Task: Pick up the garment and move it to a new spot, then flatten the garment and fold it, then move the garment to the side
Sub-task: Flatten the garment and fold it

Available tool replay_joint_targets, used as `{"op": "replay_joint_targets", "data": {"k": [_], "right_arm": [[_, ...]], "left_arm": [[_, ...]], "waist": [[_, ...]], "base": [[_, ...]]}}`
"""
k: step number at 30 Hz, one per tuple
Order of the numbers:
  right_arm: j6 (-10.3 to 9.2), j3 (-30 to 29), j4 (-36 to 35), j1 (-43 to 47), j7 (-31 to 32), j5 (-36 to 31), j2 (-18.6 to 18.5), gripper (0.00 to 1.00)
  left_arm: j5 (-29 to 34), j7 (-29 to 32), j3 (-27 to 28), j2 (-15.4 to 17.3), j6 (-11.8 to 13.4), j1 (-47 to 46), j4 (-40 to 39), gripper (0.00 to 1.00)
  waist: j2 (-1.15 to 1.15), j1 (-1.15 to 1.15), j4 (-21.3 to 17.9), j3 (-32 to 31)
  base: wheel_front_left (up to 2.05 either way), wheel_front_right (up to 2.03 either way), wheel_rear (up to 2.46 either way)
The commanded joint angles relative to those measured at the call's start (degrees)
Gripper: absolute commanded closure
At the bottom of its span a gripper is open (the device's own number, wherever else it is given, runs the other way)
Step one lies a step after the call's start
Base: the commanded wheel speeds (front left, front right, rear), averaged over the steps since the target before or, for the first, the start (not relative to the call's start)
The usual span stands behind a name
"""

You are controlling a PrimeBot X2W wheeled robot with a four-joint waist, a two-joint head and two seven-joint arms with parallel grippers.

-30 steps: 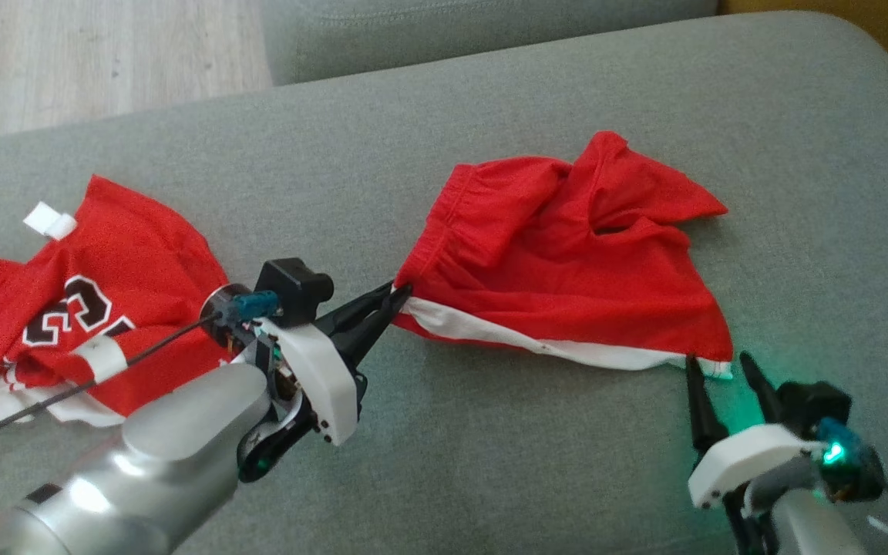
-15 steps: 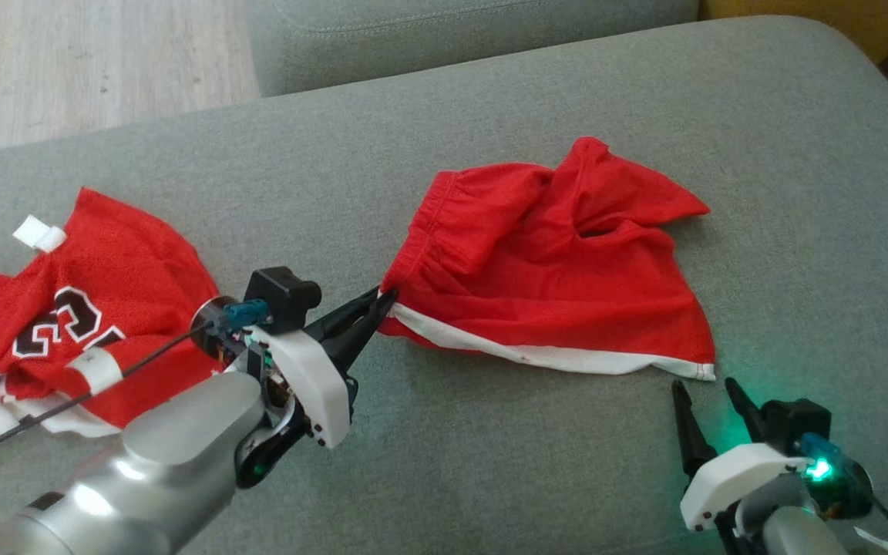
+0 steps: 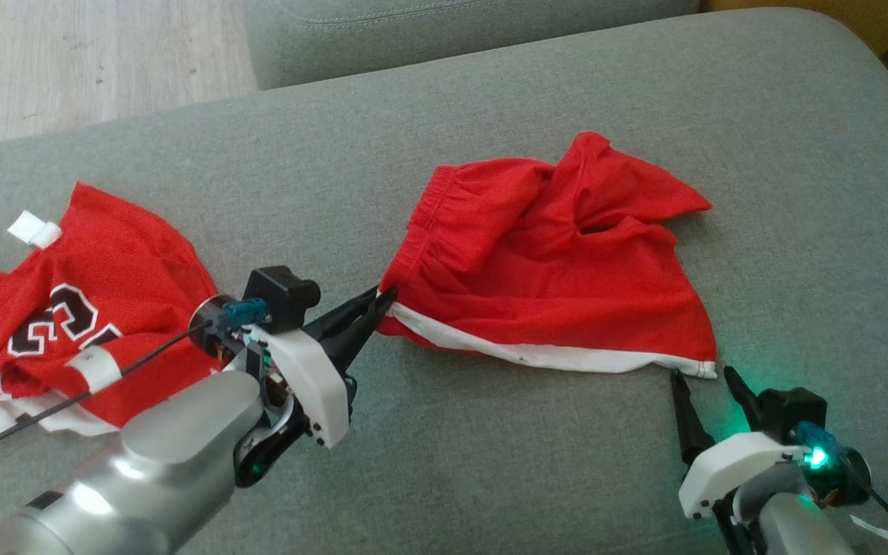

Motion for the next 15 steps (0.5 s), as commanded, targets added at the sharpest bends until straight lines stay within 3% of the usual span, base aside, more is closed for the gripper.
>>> {"op": "replay_joint_targets", "data": {"k": [1, 4, 7, 8, 10, 15], "right_arm": [[0.37, 1.31, -0.60, -2.07, -1.03, -0.23, -0.37, 0.00], [0.37, 1.48, 0.06, -2.35, -1.41, -0.12, -0.37, 0.00], [0.37, 1.91, 0.65, -2.63, -1.73, 0.05, -0.37, 0.64], [0.37, 1.91, 0.65, -2.63, -1.73, 0.05, -0.37, 0.64], [0.37, 2.18, 0.91, -2.83, -1.92, -0.09, -0.37, 1.00], [0.37, 2.25, 0.78, -3.16, -2.41, -0.74, -0.37, 1.00]], "left_arm": [[-0.60, -0.43, 1.92, 1.66, 0.12, -3.64, -0.87, 1.00], [-0.66, -0.32, 1.84, 1.66, 0.11, -3.67, -0.93, 1.00], [-0.79, -0.17, 1.78, 1.62, 0.10, -3.66, -0.97, 1.00], [-0.79, -0.17, 1.78, 1.62, 0.10, -3.66, -0.97, 1.00], [-0.93, -0.13, 1.74, 1.72, 0.10, -3.62, -0.98, 1.00], [-1.33, -0.39, 1.71, 2.15, 0.10, -3.37, -0.98, 1.00]], "waist": [[0.00, 0.00, -0.01, -0.01], [0.00, 0.00, 0.08, -0.06], [0.00, 0.00, 0.24, -0.13], [0.00, 0.00, 0.24, -0.13], [0.00, 0.00, 0.34, -0.13], [0.00, 0.00, 0.57, -0.23]], "base": [[0.00, 0.00, 0.00], [0.00, 0.00, 0.00], [0.00, 0.00, 0.00], [0.00, 0.00, 0.00], [0.00, 0.00, 0.00], [0.00, 0.00, 0.00]]}}
